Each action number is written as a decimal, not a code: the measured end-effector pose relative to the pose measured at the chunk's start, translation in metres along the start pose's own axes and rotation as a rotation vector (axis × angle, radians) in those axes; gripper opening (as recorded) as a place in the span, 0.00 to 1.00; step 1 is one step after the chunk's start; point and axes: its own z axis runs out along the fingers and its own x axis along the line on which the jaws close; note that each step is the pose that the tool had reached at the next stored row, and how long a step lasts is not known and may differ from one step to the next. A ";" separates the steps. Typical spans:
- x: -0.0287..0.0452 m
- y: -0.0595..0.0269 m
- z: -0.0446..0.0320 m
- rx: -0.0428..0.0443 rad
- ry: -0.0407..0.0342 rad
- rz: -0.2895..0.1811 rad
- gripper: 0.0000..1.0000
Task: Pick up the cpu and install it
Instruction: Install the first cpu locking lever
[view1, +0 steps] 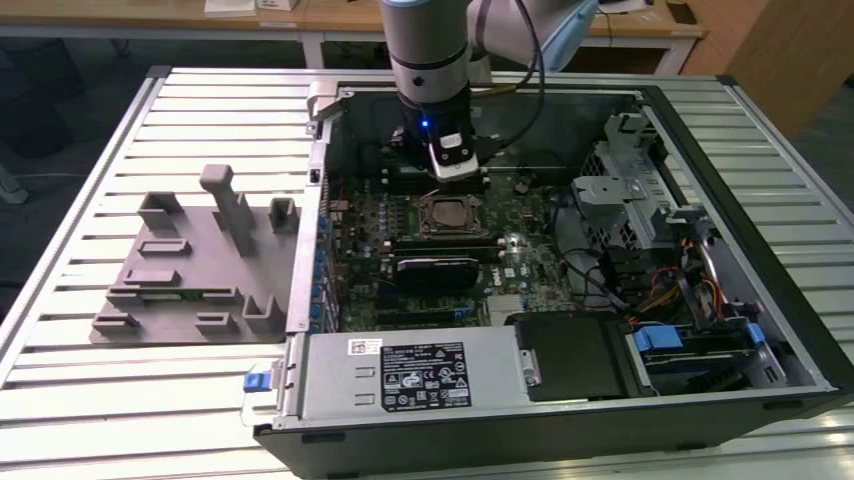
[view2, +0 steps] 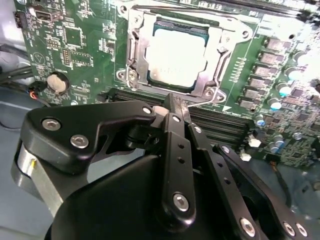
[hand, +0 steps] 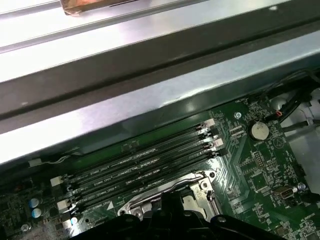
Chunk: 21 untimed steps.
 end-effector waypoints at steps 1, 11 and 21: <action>-0.0002 0.0008 0.0004 0.0003 -0.0005 0.003 0.11; 0.0029 0.0114 0.0043 0.0023 -0.0040 0.021 0.11; 0.0033 0.0105 0.0101 -0.0035 -0.0363 0.061 0.11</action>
